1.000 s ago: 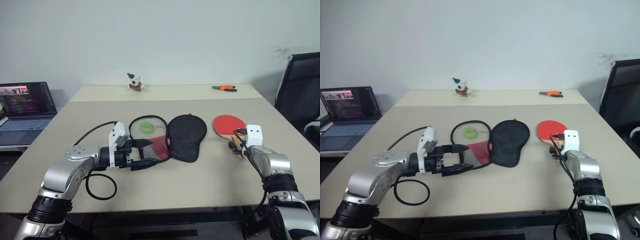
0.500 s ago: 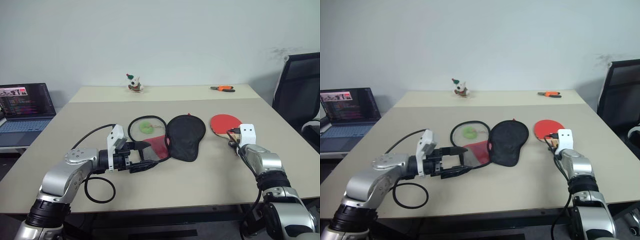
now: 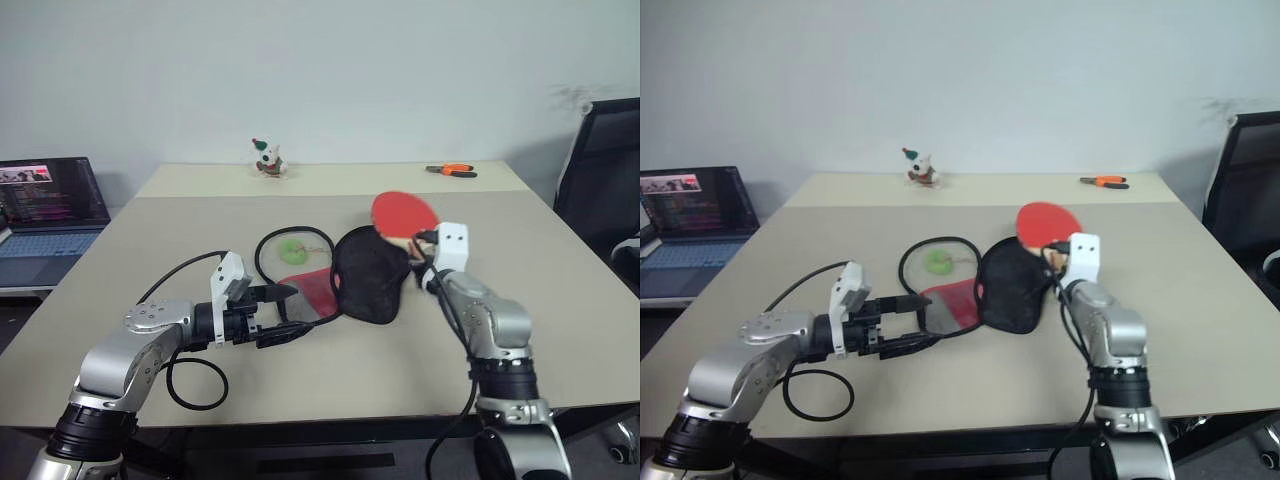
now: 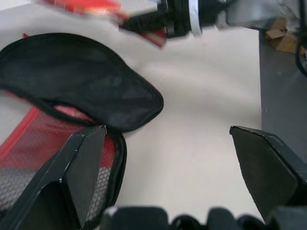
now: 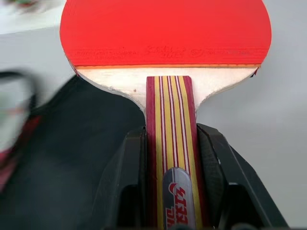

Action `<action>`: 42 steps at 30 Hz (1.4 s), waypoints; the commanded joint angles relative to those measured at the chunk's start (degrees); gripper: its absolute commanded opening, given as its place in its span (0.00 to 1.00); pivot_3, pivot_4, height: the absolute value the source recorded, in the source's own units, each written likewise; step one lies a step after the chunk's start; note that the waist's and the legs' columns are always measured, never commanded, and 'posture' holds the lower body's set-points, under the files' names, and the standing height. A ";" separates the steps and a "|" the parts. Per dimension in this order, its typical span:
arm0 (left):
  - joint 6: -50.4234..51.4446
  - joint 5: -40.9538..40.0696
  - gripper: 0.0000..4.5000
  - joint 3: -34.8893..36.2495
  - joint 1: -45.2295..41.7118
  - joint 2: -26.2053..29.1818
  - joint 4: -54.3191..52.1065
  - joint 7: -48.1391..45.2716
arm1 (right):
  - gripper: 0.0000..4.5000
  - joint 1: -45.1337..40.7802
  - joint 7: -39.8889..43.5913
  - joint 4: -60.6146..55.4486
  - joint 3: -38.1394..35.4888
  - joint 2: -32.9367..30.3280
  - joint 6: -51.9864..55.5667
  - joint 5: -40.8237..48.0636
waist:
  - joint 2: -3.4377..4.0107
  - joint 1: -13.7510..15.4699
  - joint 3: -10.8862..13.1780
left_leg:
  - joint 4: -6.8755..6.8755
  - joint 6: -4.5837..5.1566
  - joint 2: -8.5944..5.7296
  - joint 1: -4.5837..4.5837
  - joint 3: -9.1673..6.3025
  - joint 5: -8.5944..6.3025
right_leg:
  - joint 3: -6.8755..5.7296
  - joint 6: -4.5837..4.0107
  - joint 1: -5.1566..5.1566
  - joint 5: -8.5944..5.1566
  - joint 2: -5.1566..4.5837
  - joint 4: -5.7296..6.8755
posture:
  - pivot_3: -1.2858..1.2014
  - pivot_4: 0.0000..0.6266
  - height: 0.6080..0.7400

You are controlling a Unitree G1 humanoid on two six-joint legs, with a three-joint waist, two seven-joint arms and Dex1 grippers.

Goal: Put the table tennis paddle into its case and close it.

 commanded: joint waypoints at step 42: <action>1.51 -1.27 1.00 3.63 2.26 1.58 -4.73 1.10 | 0.99 4.22 12.95 -12.26 8.37 -1.12 3.06 6.21 | -0.01 0.51 -0.01 | 0.13 0.01 -0.06 0.04 0.00 0.00 | 0.00 -0.06 0.06 0.04 0.21 0.03 | 0.52 0.24 1.00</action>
